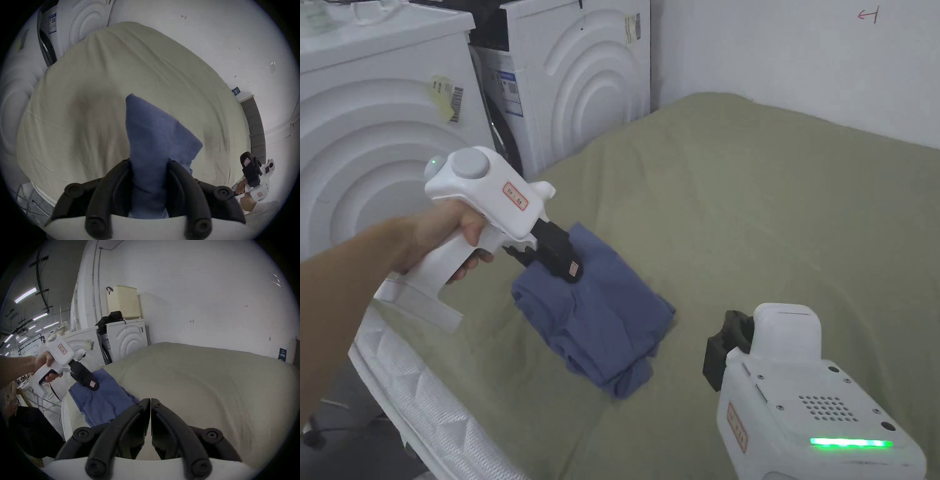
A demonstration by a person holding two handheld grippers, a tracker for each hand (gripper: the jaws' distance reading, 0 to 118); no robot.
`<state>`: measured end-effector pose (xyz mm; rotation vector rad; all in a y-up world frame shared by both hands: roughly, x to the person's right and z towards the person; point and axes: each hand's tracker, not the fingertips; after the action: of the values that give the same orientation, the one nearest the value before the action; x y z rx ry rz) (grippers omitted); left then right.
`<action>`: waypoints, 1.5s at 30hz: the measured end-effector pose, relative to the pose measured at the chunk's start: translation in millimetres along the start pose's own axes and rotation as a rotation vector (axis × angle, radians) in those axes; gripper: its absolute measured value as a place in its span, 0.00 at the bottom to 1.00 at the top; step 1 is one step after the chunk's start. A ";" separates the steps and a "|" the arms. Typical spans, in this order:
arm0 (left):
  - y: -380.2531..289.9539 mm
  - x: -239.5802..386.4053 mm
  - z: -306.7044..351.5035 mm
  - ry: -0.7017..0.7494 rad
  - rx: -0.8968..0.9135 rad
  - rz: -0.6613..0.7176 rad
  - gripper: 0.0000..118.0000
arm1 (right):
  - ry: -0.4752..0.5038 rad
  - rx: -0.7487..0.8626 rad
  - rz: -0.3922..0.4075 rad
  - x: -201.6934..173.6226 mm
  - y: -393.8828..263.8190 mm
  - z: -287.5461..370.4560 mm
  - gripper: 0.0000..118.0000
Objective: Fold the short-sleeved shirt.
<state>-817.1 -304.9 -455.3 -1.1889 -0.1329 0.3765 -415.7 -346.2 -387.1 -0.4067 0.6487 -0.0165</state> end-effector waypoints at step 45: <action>-278.5 630.3 12.9 0.092 1.053 -0.471 0.04 | -0.669 0.320 -0.029 251.9 60.2 470.9 0.06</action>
<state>-174.4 -159.0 -253.6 -0.1138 -0.1057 -0.0520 57.0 -155.2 -217.1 -0.0939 -0.0243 -0.0105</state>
